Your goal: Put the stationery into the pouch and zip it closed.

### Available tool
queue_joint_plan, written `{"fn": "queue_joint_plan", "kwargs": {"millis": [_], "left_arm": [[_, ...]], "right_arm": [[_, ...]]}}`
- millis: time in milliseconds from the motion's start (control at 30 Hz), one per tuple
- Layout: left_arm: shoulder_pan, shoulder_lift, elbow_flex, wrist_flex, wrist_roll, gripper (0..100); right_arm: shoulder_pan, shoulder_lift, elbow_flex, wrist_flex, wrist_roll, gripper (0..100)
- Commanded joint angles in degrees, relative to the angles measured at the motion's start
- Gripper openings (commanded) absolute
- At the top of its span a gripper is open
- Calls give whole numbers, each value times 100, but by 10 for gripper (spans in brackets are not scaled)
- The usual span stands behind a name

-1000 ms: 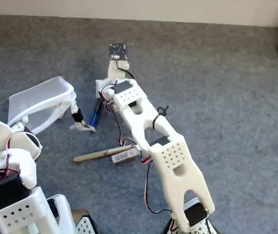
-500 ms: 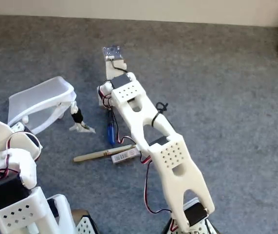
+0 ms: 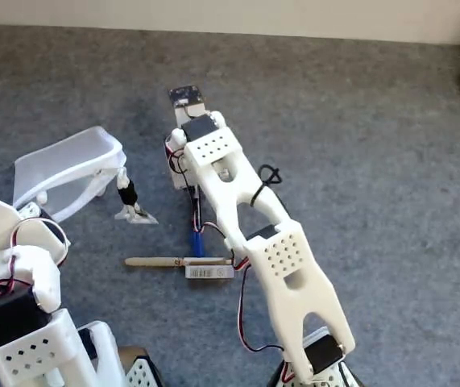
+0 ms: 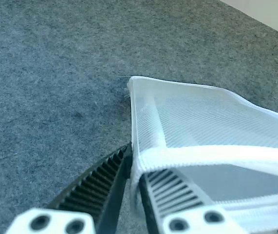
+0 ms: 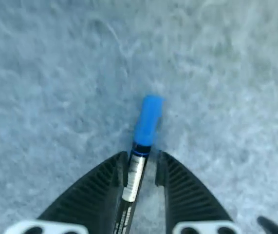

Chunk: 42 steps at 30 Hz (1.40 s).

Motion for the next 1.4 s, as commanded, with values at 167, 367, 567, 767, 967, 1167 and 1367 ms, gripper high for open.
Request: {"fn": "queue_joint_plan", "kwargs": {"millis": [167,367,567,767,967,1167,1367], "left_arm": [[-13,31,-171,-105,62,14],[-13,31,-171,-105,62,14],[-13,31,-163,-105,62,14],[-4,31,-163,-105,62,14],[-4,31,-163,-105,62,14],[-4,31,-163,-105,62,14],[-4,31,-163,-105,53,14]], "right_arm": [[-22,-84,-303,198,70,53],[-31,470,-365,215,114,9],[-22,330,-919,690,369,4],[-31,365,-1780,1262,396,4],[-40,365,-2440,1587,475,4],[-40,330,-2545,1596,703,4],[-40,312,-2563,1613,712,4]]}}
